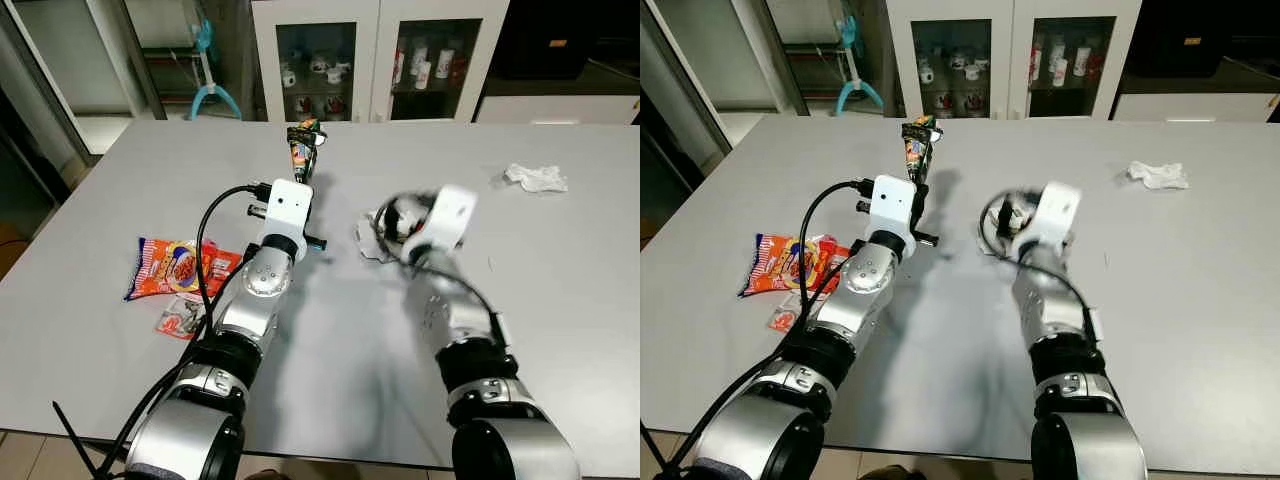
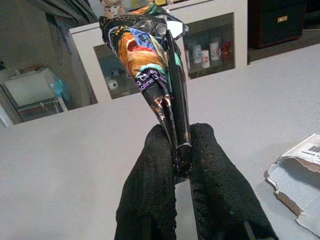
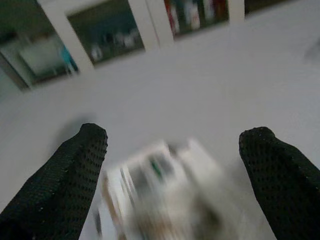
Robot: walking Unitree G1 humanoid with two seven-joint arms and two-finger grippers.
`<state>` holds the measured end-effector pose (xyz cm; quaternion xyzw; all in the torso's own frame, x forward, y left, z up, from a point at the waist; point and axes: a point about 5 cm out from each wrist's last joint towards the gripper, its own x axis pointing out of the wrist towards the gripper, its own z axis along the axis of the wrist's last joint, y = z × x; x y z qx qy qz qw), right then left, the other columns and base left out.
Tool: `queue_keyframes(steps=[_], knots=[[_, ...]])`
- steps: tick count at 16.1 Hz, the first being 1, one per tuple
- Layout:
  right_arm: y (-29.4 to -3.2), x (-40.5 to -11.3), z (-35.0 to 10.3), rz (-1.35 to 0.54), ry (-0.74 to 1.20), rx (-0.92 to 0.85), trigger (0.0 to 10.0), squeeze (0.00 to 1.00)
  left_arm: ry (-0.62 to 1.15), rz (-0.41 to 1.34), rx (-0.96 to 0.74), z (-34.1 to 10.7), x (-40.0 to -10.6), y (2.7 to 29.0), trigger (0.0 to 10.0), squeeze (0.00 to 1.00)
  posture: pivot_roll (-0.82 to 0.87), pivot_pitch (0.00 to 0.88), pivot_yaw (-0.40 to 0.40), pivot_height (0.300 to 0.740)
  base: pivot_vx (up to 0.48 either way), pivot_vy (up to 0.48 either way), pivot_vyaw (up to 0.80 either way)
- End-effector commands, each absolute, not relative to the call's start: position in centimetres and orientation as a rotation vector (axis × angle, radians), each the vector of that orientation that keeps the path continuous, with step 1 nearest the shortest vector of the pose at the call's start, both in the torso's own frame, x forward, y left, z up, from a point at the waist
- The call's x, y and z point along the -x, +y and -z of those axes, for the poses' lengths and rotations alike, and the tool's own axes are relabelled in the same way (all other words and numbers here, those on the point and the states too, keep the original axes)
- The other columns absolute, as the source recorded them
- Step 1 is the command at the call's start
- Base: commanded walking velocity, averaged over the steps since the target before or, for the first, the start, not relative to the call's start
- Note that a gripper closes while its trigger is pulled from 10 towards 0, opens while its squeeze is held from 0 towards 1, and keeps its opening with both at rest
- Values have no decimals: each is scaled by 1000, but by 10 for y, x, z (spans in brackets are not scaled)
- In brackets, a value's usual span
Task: Picking trash to rubbish bin
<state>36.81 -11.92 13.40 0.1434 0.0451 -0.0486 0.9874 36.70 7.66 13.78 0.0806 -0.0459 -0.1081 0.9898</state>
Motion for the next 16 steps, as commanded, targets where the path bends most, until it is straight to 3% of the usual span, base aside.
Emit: queue_keyframes(steps=[1,11,16], knots=[[-117,-370,-143,97,63,-295,10000,0,-82,221,-151,-137,-367,76,10000,0,21,0,76,740,0,0,0],[-141,-373,-131,297,268,-307,10000,0,-62,226,-138,-131,-364,73,10000,0,-16,0,65,740,0,0,0],[-131,-377,-135,241,292,-334,10000,0,-65,212,-132,-131,-364,73,10000,0,-5,0,50,740,0,0,0]])
